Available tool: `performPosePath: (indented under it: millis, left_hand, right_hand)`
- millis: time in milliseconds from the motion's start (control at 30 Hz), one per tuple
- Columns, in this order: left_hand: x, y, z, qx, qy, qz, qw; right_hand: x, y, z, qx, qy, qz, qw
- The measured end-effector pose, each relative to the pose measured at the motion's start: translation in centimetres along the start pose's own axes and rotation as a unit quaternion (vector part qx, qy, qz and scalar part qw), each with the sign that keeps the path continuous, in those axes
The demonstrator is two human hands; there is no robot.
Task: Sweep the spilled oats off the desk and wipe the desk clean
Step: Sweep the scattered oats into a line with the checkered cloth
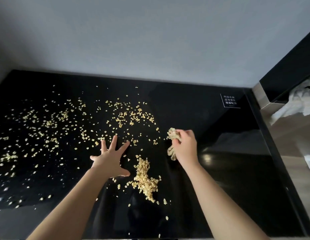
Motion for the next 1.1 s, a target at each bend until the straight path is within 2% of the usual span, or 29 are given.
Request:
performPosePath:
  millis: [67,167,300,433,567,633,667,733,800,867,967,1100]
  left_hand:
    - [0.0,0.3,-0.6,0.009,-0.008,-0.006,1.0]
    - [-0.1,0.8,-1.8,0.023,-0.02,-0.019,0.999]
    - [-0.2,1.1,-3.0,0.032,-0.036,-0.023,0.999]
    - [-0.4,1.2,-3.3,0.036,-0.044,-0.029,0.998]
    - [-1.1,1.3,-2.9,0.019,-0.059,-0.044,0.997]
    - [-1.5,1.4,-2.5,0.01,-0.061,-0.047,0.997]
    - [-1.6,1.4,-2.3,0.007,-0.061,-0.049,0.997]
    - [-1.6,1.2,-1.9,0.001,-0.061,-0.052,0.997]
    - [-1.5,0.7,-1.4,0.001,-0.06,-0.061,0.996]
    - [-1.3,0.1,-0.9,0.007,-0.063,-0.076,0.995]
    - [-1.2,-0.8,-0.4,0.016,-0.071,-0.091,0.993]
    - [-1.2,-0.9,-0.4,0.016,-0.075,-0.089,0.993]
  right_hand:
    - [1.5,0.3,-2.0,0.032,-0.043,0.03,0.998]
    - [1.9,-1.6,-3.3,0.018,-0.068,0.073,0.995]
    - [-1.7,-5.1,-3.3,-0.031,0.035,0.085,0.995]
    - [-4.9,-8.8,0.0,-0.159,0.159,0.047,0.973]
    - [-5.2,-9.1,3.0,-0.252,0.184,0.001,0.95]
    - [-5.1,-7.9,3.6,-0.27,0.173,-0.025,0.947]
    - [-4.8,-6.8,3.5,-0.252,0.159,-0.041,0.954]
    - [-3.7,-4.0,3.0,-0.161,0.116,-0.06,0.978]
    - [-1.5,-0.9,2.4,-0.054,0.07,-0.053,0.995]
    - [1.4,1.3,2.1,0.012,0.016,-0.024,1.0]
    - [4.6,1.6,2.8,0.033,-0.056,0.049,0.997]
    - [2.4,-2.0,4.4,0.009,-0.001,0.115,0.993]
Point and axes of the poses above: each hand's wrist, its own z-axis away from the middle knuckle, its own y-axis out of the back of the hand, x = y × z, the point moved 4 cm from there along -z, towards the middle knuckle, and after that the axes turned 1 degree about y, right-handed, at the moved point
